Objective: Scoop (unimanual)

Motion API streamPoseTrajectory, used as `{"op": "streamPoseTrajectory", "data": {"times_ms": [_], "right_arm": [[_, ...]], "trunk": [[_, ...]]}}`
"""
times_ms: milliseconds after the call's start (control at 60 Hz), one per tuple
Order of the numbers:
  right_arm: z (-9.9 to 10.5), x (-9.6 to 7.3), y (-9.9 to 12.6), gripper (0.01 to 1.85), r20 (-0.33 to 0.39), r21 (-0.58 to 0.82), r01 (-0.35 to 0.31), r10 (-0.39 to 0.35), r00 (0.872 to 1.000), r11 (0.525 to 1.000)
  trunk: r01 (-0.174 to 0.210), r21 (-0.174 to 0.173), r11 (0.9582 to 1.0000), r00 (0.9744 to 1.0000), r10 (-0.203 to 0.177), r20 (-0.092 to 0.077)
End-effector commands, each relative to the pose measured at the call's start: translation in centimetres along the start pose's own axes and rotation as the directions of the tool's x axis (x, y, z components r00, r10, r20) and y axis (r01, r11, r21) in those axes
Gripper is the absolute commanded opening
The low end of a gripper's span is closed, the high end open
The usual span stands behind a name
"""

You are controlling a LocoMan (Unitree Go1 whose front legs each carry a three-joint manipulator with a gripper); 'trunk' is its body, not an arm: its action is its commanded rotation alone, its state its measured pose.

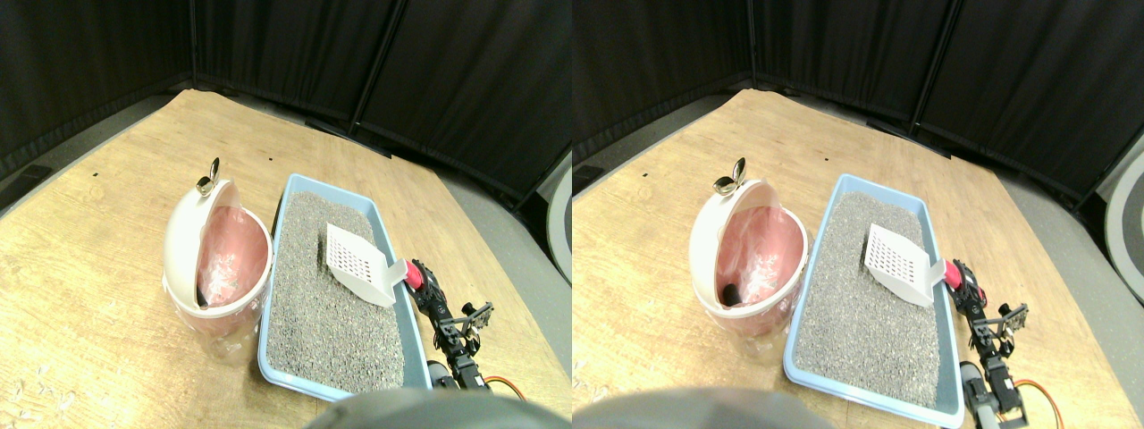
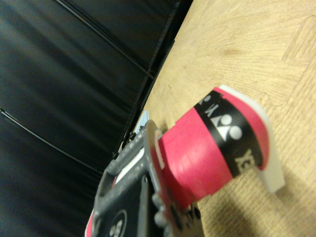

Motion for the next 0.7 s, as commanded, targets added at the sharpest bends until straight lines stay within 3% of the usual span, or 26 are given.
{"op": "streamPoseTrajectory", "data": {"times_ms": [17, 50, 67, 183, 217, 267, 383, 483, 700], "right_arm": [[-0.3, 0.2, -0.3, 0.06, -0.057, -0.028, 0.033, -0.034, 0.998, 0.999], [-0.2, 0.2, -0.3, 0.06, -0.061, -0.028, 0.029, -0.030, 0.998, 0.999], [-0.1, 0.3, -0.4, 0.06, -0.097, -0.028, 0.030, -0.033, 0.995, 0.999], [0.2, 0.6, -0.5, 0.07, -0.173, -0.028, 0.092, -0.096, 0.980, 0.995], [0.3, 0.6, -0.5, 0.14, -0.185, -0.037, 0.105, -0.110, 0.977, 0.994], [0.8, 0.6, -0.4, 0.45, -0.208, -0.044, 0.127, -0.133, 0.969, 0.991], [1.4, 0.5, -0.4, 0.68, -0.241, -0.060, 0.141, -0.152, 0.959, 0.988], [1.8, 0.6, -0.4, 0.81, -0.250, -0.043, 0.134, -0.141, 0.958, 0.990], [1.9, 0.5, -0.4, 0.90, -0.263, -0.057, 0.144, -0.155, 0.952, 0.988]], "trunk": [[-0.014, -0.009, 0.9999, 0.9998, 0.014, -0.013], [-0.013, -0.009, 0.9999, 0.9998, 0.013, -0.013], [-0.013, -0.009, 0.9999, 0.9998, 0.013, -0.013], [-0.012, -0.009, 0.9999, 0.9999, 0.011, -0.012], [-0.010, -0.008, 0.9999, 0.9999, 0.010, -0.013], [-0.011, -0.009, 0.9999, 0.9998, 0.011, -0.014], [-0.010, -0.008, 0.9999, 0.9998, 0.010, -0.014], [-0.010, -0.010, 0.9999, 0.9998, 0.010, -0.015], [-0.010, -0.010, 0.9999, 0.9998, 0.010, -0.015]]}}
